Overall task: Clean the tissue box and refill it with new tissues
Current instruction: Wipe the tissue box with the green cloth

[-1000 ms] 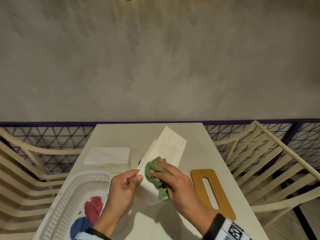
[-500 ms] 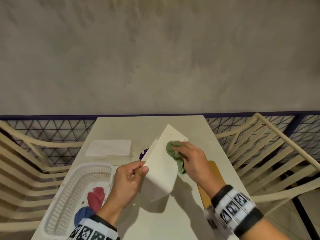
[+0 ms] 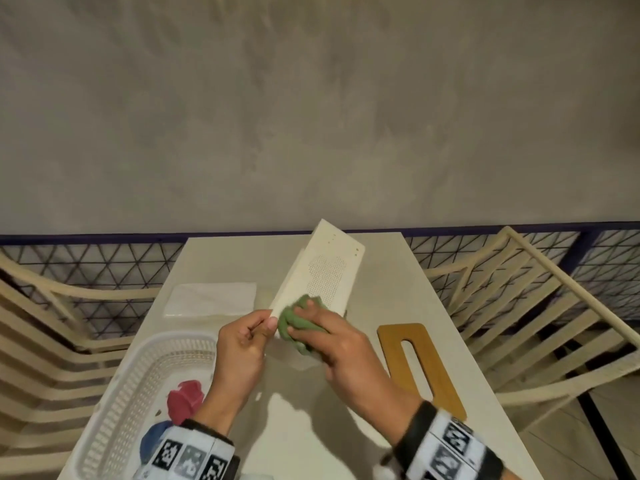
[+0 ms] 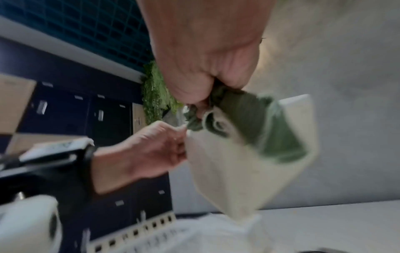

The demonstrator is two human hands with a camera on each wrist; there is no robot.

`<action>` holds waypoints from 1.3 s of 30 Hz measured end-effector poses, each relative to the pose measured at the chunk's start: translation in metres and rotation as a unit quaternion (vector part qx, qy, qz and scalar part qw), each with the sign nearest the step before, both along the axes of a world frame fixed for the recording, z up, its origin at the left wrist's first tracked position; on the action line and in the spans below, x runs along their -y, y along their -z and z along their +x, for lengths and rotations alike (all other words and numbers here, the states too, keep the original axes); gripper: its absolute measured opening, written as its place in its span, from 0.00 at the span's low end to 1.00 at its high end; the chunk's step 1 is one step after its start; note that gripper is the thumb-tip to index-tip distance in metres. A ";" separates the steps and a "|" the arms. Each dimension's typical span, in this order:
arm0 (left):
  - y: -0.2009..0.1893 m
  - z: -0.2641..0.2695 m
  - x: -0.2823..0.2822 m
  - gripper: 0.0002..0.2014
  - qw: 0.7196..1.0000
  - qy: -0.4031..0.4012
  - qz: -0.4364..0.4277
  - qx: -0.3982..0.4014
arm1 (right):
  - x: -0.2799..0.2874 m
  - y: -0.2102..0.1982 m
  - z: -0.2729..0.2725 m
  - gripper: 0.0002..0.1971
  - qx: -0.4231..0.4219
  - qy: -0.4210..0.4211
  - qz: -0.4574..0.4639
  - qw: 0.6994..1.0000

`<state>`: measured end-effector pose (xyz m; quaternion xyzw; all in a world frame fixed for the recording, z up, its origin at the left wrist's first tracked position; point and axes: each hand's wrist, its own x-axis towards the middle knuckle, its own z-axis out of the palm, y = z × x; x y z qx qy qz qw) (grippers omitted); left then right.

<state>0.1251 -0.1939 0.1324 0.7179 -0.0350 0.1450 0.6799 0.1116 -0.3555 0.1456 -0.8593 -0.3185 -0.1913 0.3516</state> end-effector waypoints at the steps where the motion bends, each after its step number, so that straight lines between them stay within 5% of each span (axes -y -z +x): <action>1: 0.001 -0.002 -0.001 0.13 1.000 0.003 0.005 -0.005 | 0.012 0.002 -0.002 0.14 0.000 0.002 0.004 1.000; 5: 0.002 -0.009 0.008 0.11 0.999 0.022 0.025 -0.006 | 0.033 -0.013 0.037 0.18 -0.085 0.115 0.017 0.990; 7: 0.000 -0.008 0.010 0.07 1.000 0.027 0.002 0.001 | 0.006 -0.026 0.042 0.21 -0.089 0.093 0.013 0.992; 11: -0.001 -0.007 0.004 0.08 1.000 0.023 -0.015 0.000 | 0.006 -0.009 0.007 0.13 -0.012 0.018 -0.004 1.000; 16: -0.008 -0.019 0.008 0.09 0.999 0.041 0.009 0.027 | 0.051 -0.013 0.026 0.23 -0.145 0.146 0.170 0.964; 21: -0.030 -0.034 0.005 0.10 0.989 0.127 0.021 0.069 | 0.045 -0.046 0.009 0.25 -0.062 0.108 0.357 0.926; 25: -0.022 -0.036 0.015 0.13 0.970 0.244 -0.019 -0.006 | 0.041 -0.047 0.003 0.25 -0.107 0.069 0.428 0.895; 33: -0.016 -0.019 0.020 0.26 0.967 0.214 -0.080 -0.114 | 0.021 -0.026 0.002 0.26 -0.116 0.065 0.339 0.931; 39: -0.014 -0.005 0.015 0.18 0.976 0.165 -0.005 -0.145 | 0.014 0.014 0.001 0.25 -0.083 0.089 0.031 0.992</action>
